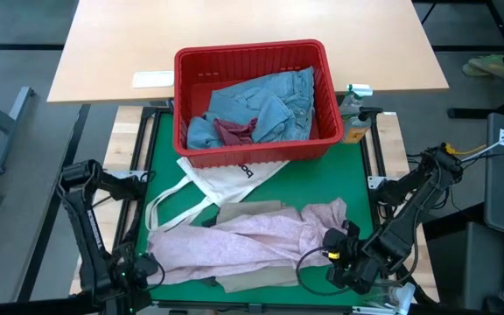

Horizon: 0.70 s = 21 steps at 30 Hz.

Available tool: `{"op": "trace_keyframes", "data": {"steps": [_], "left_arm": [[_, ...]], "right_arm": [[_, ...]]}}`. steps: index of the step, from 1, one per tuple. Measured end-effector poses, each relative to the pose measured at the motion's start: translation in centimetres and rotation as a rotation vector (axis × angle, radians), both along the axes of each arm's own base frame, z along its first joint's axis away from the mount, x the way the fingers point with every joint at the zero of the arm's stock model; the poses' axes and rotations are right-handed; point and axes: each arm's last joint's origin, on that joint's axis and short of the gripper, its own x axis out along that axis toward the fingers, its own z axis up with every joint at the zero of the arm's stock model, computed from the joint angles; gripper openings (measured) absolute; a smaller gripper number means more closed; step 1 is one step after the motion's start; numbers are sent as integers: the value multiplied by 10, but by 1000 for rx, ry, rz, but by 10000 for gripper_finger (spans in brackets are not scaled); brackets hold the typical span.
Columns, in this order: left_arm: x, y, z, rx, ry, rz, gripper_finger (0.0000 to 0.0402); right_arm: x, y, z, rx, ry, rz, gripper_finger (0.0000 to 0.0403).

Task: Fold laundry
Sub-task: Fold the pink shirt

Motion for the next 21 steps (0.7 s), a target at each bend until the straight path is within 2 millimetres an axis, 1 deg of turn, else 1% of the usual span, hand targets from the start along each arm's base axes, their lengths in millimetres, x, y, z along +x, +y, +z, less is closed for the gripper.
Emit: {"op": "trace_keyframes", "data": {"steps": [4,8,11,15,17,21], "left_arm": [[6,3,0,7,-15,30,151],[16,10,1,71,-118,88,164],[21,23,2,181,-144,195,161],[22,39,5,309,-114,304,148],[23,42,6,327,-111,340,142],[24,45,7,355,-100,349,137]], "right_arm": [[0,0,0,5,5,2,14],[0,0,0,5,5,2,14],[0,0,0,4,5,0,14],[0,0,0,4,5,1,14],[0,0,0,4,5,1,14],[0,0,0,-9,4,25,14]]}}
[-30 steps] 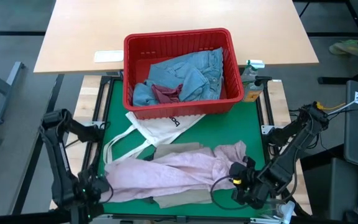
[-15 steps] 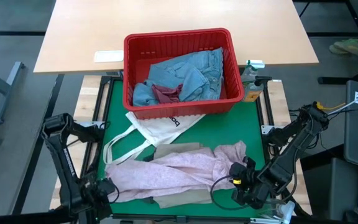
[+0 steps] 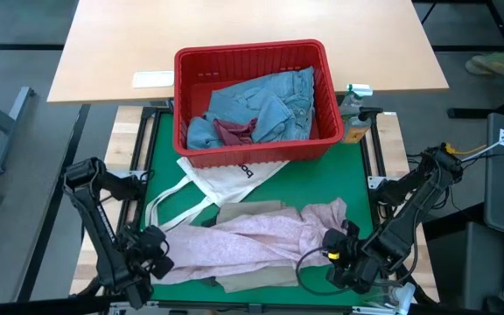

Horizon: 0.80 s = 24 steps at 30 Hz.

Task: Fold laundry
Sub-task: Fold the pink shirt

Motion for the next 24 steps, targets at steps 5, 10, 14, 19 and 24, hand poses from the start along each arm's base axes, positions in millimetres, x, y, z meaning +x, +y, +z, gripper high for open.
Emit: {"op": "trace_keyframes", "data": {"steps": [5,10,14,19,24], "left_arm": [[-2,16,17,-9,-1,-3,137],[-17,57,37,-56,-74,-26,134],[-32,85,24,-208,-208,6,134],[-35,89,-9,-532,-392,-8,134],[-36,95,-33,-590,-397,27,134]], "right_arm": [[0,0,0,-11,1,26,14],[0,0,0,-6,12,30,14],[-1,0,0,-8,14,30,14],[-1,0,0,-8,14,30,14],[-1,0,0,-9,14,30,14]]}}
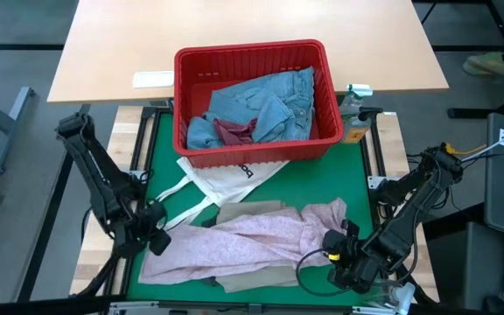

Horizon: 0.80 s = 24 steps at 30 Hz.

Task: Fold laundry
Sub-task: Fold the pink shirt

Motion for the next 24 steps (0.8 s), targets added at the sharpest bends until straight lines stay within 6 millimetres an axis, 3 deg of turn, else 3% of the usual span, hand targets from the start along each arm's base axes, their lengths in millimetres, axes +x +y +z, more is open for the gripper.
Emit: {"op": "trace_keyframes", "data": {"steps": [9,18,24], "left_arm": [[-1,1,-6,-26,65,-9,134],[6,-4,-1,-9,-103,-14,131],[8,-7,1,-19,-140,-48,78]], "right_arm": [[0,0,0,-3,-4,-3,14],[0,0,0,-4,-5,-4,14],[0,0,0,-4,-5,-4,14]]}}
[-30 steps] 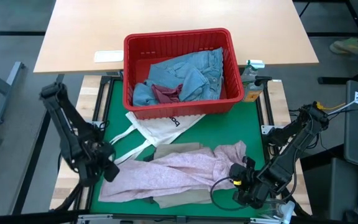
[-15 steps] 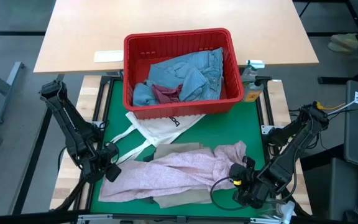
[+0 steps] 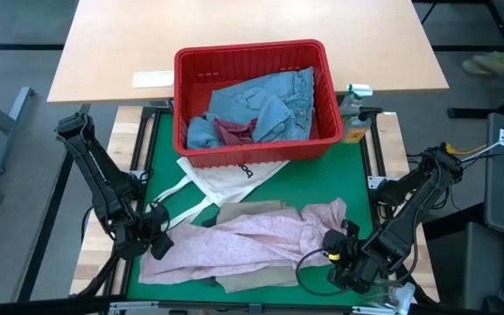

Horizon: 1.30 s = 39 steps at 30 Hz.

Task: Fold laundry
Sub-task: Fold the pink shirt

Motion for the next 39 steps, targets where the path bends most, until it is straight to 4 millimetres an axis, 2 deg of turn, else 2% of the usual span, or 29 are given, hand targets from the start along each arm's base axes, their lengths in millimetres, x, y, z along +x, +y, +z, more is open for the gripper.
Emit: {"op": "trace_keyframes", "data": {"steps": [4,9,12,17,21,24,30,35,39], "left_arm": [[0,1,0,21,-17,14,11],[0,3,9,62,-9,19,3],[-3,7,26,138,38,15,2],[-10,19,70,281,85,-2,1],[-16,32,100,394,85,22,1],[-20,41,113,477,88,33,1],[-13,52,118,591,3,53,0],[-3,63,120,696,-5,69,0],[-3,78,125,743,-21,76,0]], "right_arm": [[1,-1,0,-25,-31,-13,14],[1,-2,1,-48,-58,-27,14],[2,-3,1,-76,-85,-45,14],[-3,-14,9,-134,-158,-146,14],[-10,-28,20,-198,-243,-228,14],[-10,-39,27,-232,-300,-279,14],[6,-70,32,-364,-333,-384,14],[19,-105,30,-464,-218,-468,14],[21,-125,30,-517,-130,-501,14]]}}
